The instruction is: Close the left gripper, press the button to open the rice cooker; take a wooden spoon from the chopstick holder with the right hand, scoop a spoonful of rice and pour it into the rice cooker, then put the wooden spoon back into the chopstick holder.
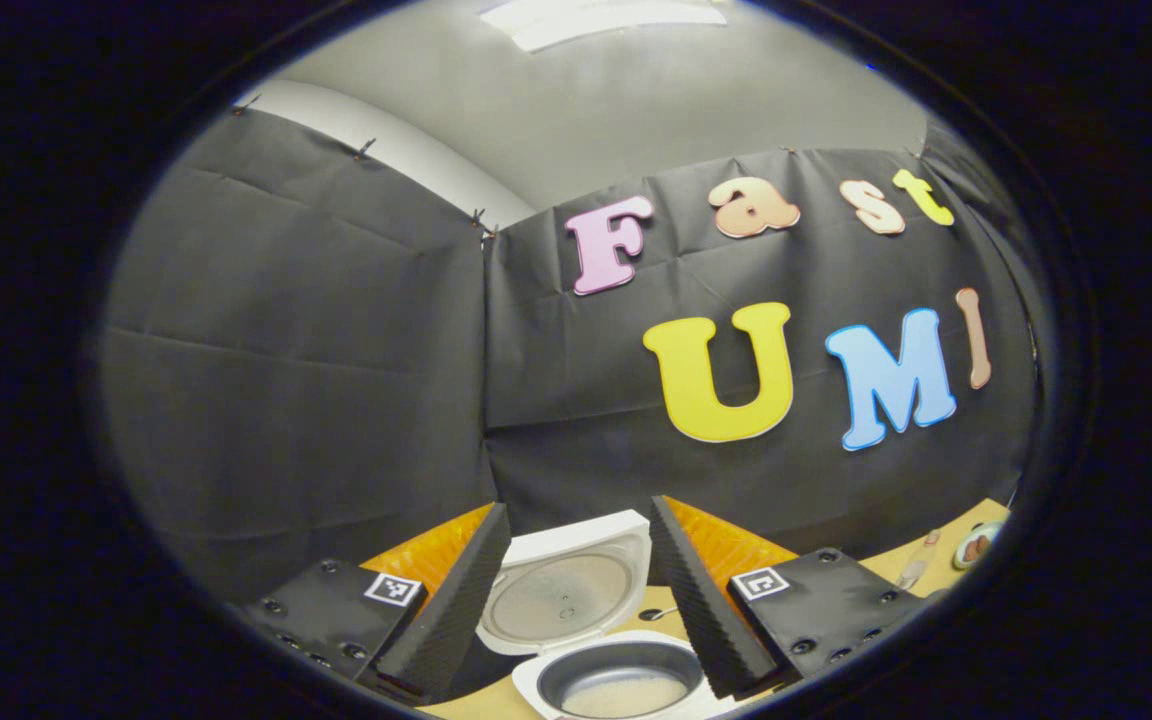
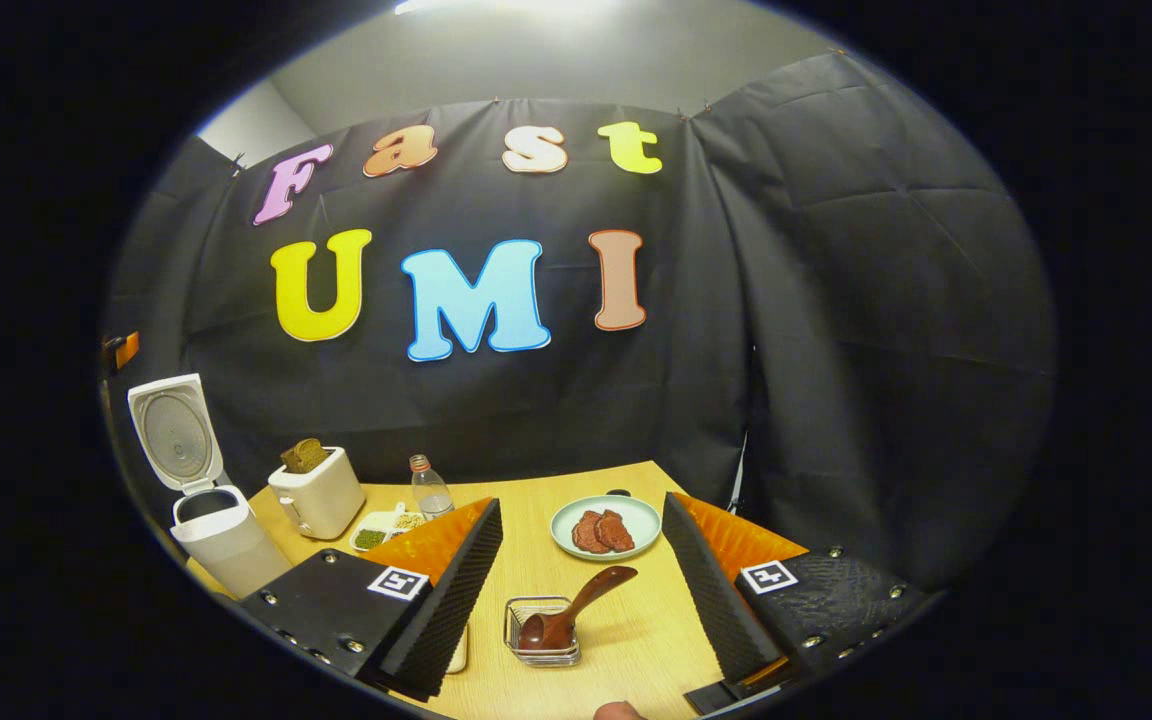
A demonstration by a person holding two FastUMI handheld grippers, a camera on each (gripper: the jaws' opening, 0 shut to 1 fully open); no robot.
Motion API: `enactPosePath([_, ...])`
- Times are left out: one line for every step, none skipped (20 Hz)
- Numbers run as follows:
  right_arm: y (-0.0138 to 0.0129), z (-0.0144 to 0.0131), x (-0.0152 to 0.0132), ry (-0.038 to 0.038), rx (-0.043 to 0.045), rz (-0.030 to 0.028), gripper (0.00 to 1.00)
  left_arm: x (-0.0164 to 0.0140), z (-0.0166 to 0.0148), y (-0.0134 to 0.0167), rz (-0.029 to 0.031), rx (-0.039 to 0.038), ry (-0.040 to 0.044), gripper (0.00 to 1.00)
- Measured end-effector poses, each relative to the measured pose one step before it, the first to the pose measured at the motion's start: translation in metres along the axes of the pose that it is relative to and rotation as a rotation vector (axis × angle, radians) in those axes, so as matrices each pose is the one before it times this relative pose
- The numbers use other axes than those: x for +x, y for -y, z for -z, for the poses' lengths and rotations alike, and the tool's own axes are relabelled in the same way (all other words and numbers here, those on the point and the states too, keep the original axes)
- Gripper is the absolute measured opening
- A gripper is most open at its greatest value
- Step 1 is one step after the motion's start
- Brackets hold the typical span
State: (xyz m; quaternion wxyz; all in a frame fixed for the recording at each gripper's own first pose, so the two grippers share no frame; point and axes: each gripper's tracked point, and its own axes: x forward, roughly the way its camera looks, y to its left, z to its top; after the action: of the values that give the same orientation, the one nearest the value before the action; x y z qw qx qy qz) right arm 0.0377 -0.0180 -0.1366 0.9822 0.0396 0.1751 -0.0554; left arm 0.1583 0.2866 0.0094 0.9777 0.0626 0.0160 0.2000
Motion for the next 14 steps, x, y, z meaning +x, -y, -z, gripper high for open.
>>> enactPosePath([-0.00223, 0.00107, -0.0028, -0.0008, -0.00183, 0.00469, 0.98, 0.01048, -0.00046, -0.00327, -0.00076, -0.00264, -0.00395, 0.96])
enactPosePath([-0.00182, 0.00119, -0.00189, -0.0002, -0.00358, 0.006, 0.98, 0.00986, 0.00144, -0.00432, -0.00697, 0.00073, -0.00431, 0.96])
enactPosePath([-0.00147, 0.0012, -0.00258, -0.0013, -0.00487, 0.00667, 0.98, 0.0097, 0.00173, -0.00316, -0.00674, 0.00107, -0.00829, 0.96])
enactPosePath([-0.00041, 0.00297, -0.00231, -0.00274, -0.00502, 0.00623, 0.98, 0.00931, 0.00247, -0.0032, -0.0056, -0.00242, -0.00619, 0.96])
enactPosePath([-0.00006, 0.00126, -0.00235, -0.00163, -0.0062, 0.00731, 0.98, 0.0111, 0.00267, -0.00285, -0.00599, -0.0001, -0.0072, 0.96])
enactPosePath([-0.00001, 0.00107, -0.00179, -0.00255, -0.00631, 0.00832, 0.98, 0.01018, 0.00291, -0.00294, -0.00842, -0.0003, -0.00507, 0.96])
enactPosePath([0.00077, 0.00091, -0.00231, -0.00181, -0.00462, 0.00885, 0.98, 0.01006, 0.00291, -0.0017, -0.00589, -0.00184, -0.00578, 0.96])
enactPosePath([0.00012, 0.00081, -0.00166, -0.00225, -0.00292, 0.00641, 0.98, 0.01099, 0.00222, -0.00255, -0.00528, 0.00031, -0.00483, 0.96])
enactPosePath([-0.00005, 0.0016, -0.00218, -0.00449, -0.00205, 0.00602, 0.98, 0.00939, 0.0018, -0.00189, -0.00605, 0.00385, -0.00646, 0.96])
enactPosePath([0.00047, 0.00121, -0.00214, -0.00334, -0.00117, 0.00714, 0.98, 0.01094, 0.00306, -0.00157, -0.00651, 0.00314, -0.00728, 0.97])
enactPosePath([0.0009, 0.00198, -0.00169, -0.0018, -0.00087, 0.00636, 0.98, 0.00986, 0.00398, -0.00183, -0.00574, 0.00015, -0.01005, 0.96])
enactPosePath([0.00072, 0.00121, -0.00211, -0.00153, -0.0011, 0.0056, 0.98, 0.00976, 0.00556, 0.00068, -0.00125, -0.00472, -0.01658, 0.96])
enactPosePath([0.0014, 0.00269, -0.00089, -0.00385, -0.0026, 0.0049, 0.98, 0.00888, 0.00409, -0.00085, -0.00148, -0.0064, -0.01284, 0.96])
enactPosePath([0.00082, 0.00168, -0.00176, -0.00348, -0.00461, 0.00449, 0.98, 0.00981, 0.00266, -0.00117, -0.00651, -0.00272, -0.00679, 0.97])
